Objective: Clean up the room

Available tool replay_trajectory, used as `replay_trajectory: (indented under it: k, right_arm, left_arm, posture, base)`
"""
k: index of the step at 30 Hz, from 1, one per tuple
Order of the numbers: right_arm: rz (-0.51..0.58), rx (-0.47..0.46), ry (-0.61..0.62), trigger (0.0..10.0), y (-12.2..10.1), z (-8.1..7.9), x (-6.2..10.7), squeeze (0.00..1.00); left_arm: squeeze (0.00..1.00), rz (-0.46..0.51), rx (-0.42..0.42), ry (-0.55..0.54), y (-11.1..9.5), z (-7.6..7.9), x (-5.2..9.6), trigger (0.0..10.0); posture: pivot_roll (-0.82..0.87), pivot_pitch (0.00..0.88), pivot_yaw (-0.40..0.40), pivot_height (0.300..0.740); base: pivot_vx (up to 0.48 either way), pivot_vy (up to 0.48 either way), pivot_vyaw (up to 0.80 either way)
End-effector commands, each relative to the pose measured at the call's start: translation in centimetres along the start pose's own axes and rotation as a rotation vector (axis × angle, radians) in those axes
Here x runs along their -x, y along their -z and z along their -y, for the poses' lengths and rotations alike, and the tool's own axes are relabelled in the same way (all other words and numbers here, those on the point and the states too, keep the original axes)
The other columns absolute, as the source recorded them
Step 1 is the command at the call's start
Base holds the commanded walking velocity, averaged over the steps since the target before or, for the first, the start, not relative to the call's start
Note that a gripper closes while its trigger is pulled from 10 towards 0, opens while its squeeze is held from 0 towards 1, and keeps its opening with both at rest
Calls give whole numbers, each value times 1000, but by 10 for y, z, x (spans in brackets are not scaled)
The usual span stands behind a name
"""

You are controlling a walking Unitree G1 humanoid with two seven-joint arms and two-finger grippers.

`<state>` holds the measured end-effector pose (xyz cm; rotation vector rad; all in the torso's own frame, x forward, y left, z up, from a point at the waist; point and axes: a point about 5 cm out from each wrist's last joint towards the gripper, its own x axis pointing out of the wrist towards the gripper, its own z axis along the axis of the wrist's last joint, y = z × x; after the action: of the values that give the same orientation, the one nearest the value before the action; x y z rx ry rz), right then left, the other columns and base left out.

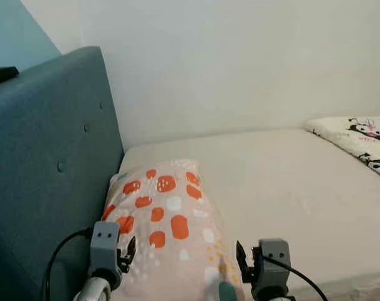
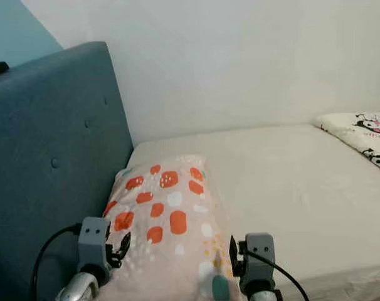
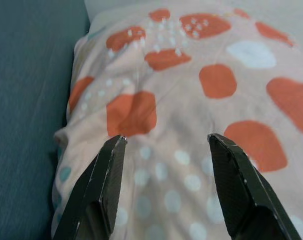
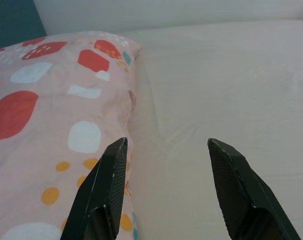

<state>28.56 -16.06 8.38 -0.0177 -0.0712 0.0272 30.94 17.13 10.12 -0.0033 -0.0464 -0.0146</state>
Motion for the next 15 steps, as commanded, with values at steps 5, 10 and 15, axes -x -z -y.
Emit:
replay_trajectory:
  k: [5,10,15]
  right_arm:
    - [-30,-19,-9,10000,0,-2,8,0]
    - [-40,-20,-12,10000,0,-2,10,0]
    - [-49,-22,-15,10000,1,-2,12,0]
  left_arm:
    - [0,-20,-5,1,1,1,5,10000]
    - [0,-23,-26,40,1,8,6,10000]
    - [0,-25,-46,62,1,13,6,10000]
  posture:
    - [-17,124,26,582]
    - [-17,121,23,582]
    - [-17,119,20,582]
  base:
    - [0,0,0]
    - [0,0,0]
    - [0,0,0]
